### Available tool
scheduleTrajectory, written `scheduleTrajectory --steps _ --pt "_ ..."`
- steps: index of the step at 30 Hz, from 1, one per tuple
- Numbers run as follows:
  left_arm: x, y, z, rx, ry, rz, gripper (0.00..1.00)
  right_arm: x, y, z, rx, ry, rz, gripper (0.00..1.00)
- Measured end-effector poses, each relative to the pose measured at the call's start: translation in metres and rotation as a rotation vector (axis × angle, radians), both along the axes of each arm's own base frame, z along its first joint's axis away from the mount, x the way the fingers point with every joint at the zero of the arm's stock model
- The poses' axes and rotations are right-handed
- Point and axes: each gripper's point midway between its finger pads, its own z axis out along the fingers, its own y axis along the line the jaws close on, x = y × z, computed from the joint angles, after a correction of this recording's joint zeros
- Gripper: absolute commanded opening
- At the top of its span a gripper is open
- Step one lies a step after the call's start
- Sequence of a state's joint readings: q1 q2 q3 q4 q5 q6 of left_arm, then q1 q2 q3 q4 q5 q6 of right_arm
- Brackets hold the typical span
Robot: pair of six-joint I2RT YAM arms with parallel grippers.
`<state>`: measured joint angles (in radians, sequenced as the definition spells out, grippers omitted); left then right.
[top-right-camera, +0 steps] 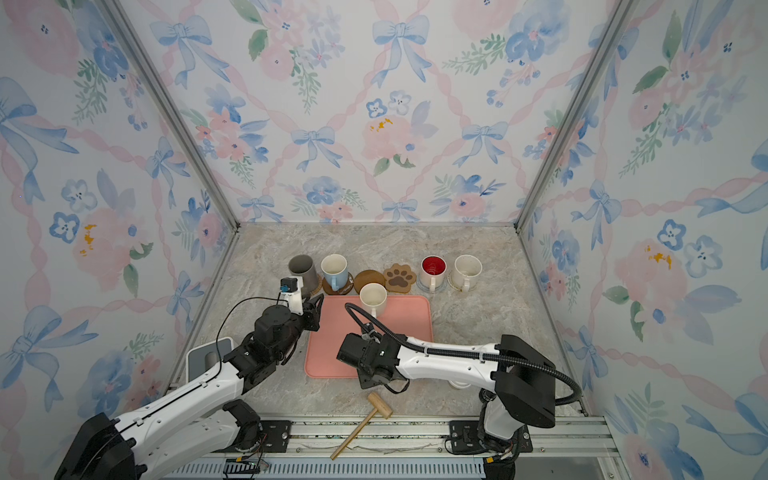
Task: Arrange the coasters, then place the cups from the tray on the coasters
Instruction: 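Lower the right gripper into the black mug and close on its rim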
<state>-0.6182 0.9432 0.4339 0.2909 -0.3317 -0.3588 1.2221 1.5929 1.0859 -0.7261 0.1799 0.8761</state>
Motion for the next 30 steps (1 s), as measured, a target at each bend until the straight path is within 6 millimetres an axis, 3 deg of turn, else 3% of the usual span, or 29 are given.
scheduleTrajectory --steps 14,30 --pt "0.000 0.002 0.004 -0.007 -0.010 0.004 0.37 0.006 0.004 -0.004 0.024 0.008 -0.018 0.42" --pt "-0.001 0.002 0.002 -0.005 -0.007 0.004 0.37 0.006 0.002 -0.012 0.014 0.027 -0.032 0.26"
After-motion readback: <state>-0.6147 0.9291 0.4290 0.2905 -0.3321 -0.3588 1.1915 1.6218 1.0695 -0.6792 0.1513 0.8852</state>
